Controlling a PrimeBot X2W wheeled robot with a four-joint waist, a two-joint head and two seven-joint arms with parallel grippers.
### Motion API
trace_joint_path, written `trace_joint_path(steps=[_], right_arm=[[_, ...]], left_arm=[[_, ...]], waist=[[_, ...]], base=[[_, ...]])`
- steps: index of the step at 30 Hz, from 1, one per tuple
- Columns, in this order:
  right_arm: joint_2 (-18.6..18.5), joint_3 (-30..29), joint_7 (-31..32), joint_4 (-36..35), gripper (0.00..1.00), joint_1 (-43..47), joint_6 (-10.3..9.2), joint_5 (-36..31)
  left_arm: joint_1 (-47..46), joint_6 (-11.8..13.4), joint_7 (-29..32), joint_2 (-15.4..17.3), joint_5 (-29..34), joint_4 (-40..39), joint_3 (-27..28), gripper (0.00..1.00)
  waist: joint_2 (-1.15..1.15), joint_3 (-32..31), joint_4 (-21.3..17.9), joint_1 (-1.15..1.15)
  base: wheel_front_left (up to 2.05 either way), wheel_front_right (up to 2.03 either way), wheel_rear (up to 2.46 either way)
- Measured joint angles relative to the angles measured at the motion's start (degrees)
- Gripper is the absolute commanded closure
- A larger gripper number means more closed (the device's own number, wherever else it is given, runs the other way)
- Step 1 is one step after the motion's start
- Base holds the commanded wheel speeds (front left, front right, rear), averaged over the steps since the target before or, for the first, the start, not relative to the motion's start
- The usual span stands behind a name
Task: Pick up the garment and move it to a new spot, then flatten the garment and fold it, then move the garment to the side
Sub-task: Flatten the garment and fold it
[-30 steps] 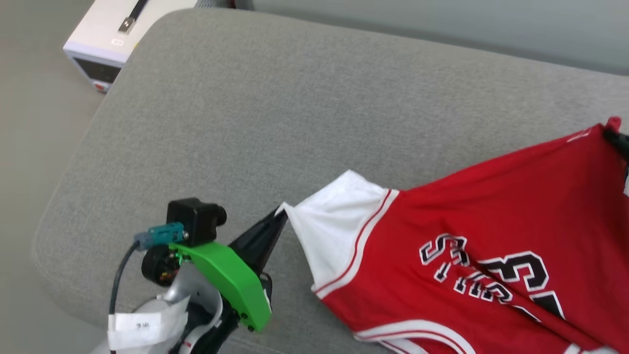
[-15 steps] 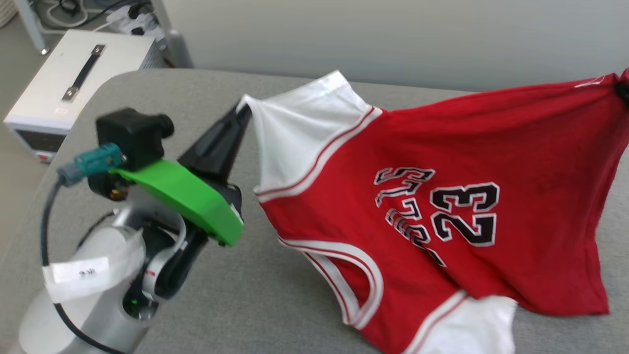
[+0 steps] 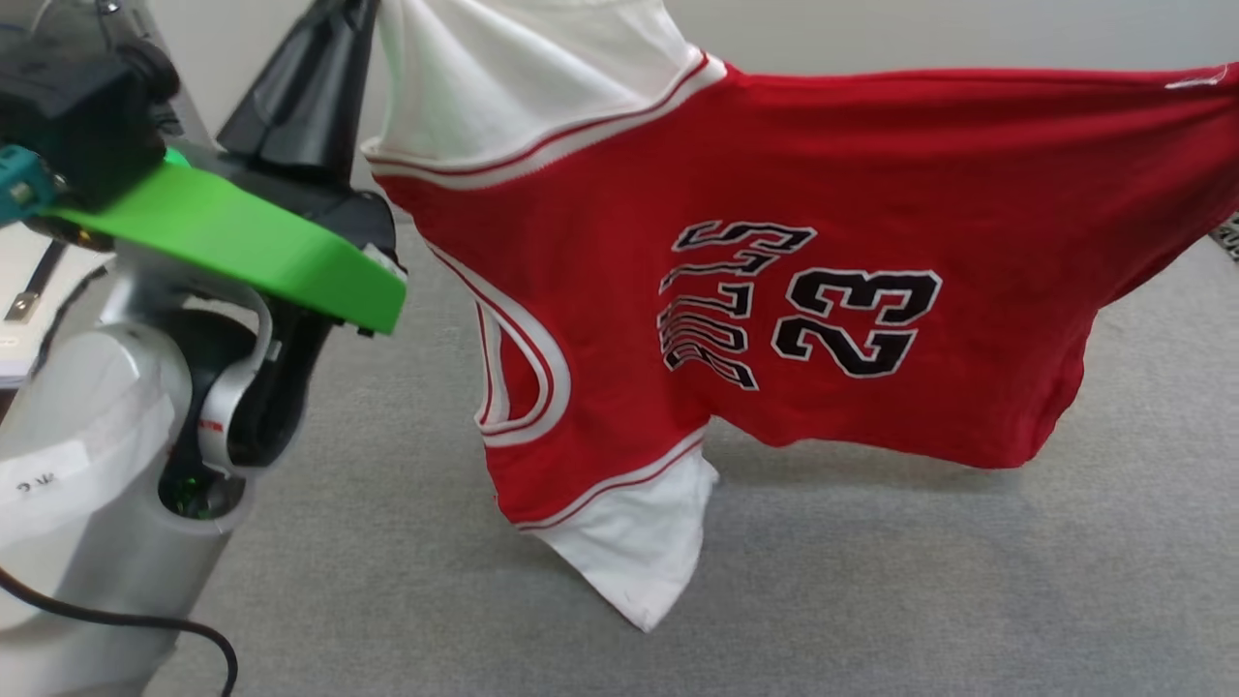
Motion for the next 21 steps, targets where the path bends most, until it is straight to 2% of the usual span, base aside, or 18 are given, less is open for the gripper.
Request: trace_joint_path(steps=[4,8,16,21], right_arm=[[1.14,-1.19,-0.10,-1.90,1.00,-0.13,0.00,-1.40],[2.15,-2.94,-1.33,-3.26,1.00,-1.34,0.00,-3.05],[2.78,-4.48,-3.12,-4.49,1.00,-6.10,0.01,-5.03],[2.14,-2.69,-4.79,-3.12,1.00,-11.68,0.01,-6.67]], left_arm=[[-2.91,-0.20,0.11,1.36,1.37,0.01,0.60,1.00],[-6.49,-1.42,0.79,3.48,2.24,-0.03,1.29,1.00],[-13.84,-5.64,3.47,8.72,4.00,0.43,2.48,1.00],[-19.87,-8.48,5.67,10.77,4.54,2.79,2.64,1.00]], waist=[[0.00,0.00,-1.47,0.00],[0.00,1.26,-2.16,0.00],[0.00,5.77,-3.05,0.00],[0.00,9.93,-3.47,0.00]], base=[[0.00,0.00,0.00],[0.00,0.00,0.00],[0.00,0.00,0.00],[0.00,0.00,0.00]])
